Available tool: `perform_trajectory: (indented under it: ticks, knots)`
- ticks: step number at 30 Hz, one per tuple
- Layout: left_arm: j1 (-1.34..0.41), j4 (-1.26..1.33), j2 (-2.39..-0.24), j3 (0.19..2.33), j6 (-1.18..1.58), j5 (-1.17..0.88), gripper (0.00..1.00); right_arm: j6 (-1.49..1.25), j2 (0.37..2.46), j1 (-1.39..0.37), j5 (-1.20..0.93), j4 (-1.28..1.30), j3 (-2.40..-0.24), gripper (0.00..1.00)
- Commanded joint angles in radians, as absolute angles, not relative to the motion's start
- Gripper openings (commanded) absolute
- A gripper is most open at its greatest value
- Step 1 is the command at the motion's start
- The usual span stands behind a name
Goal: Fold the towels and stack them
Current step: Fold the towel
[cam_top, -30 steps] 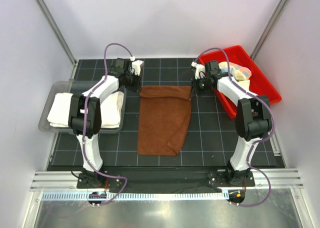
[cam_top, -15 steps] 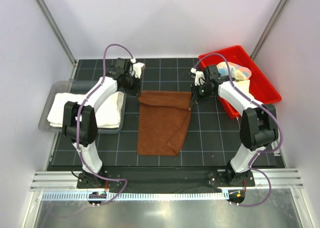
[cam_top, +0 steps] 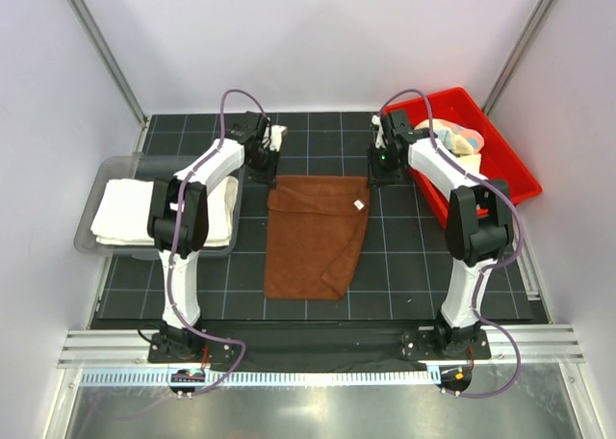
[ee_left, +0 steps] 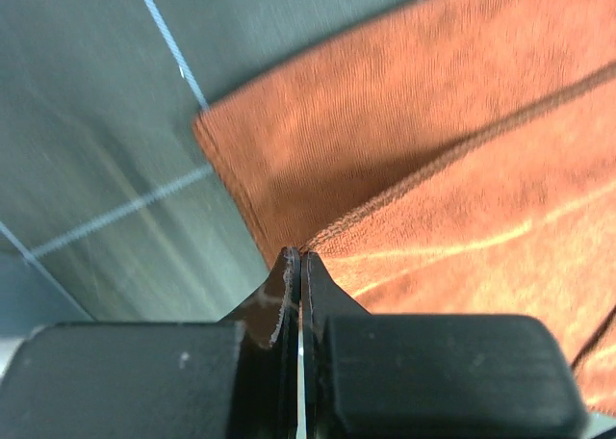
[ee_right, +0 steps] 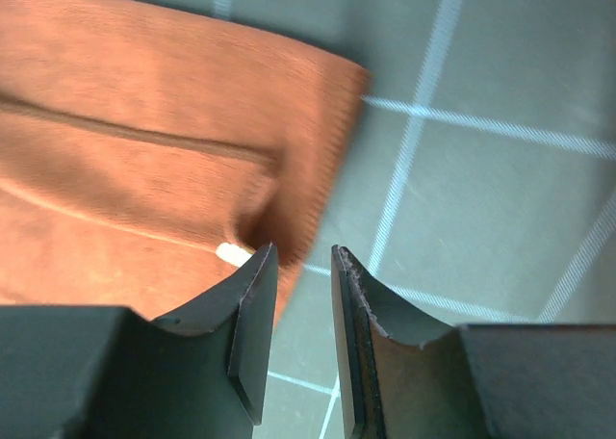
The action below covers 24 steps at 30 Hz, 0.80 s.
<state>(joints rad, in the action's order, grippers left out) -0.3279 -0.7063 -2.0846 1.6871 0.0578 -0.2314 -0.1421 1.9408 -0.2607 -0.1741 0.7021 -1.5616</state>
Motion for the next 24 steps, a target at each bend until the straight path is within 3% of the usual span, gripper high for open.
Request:
perform_trajectory:
  ticks: [1, 9, 17, 24]
  knots:
    - [-0.327, -0.724, -2.101, 1.764, 0.075, -0.224, 0.00, -0.256, 1.843, -0.305, 0.030, 0.784, -1.563, 0.36]
    - [-0.327, -0.732, -2.125, 1.776, 0.069, -0.238, 0.00, -0.360, 1.614, -0.622, 0.210, 0.749, -1.355, 0.35]
    - [-0.325, -0.727, -2.129, 1.770, 0.084, -0.297, 0.00, -0.512, 1.637, -0.944, 0.327, 0.710, -1.264, 0.33]
    - [-0.325, -0.738, -2.138, 1.770, 0.075, -0.318, 0.00, -0.563, 1.703, -1.057, 0.408, 0.614, -1.209, 0.36]
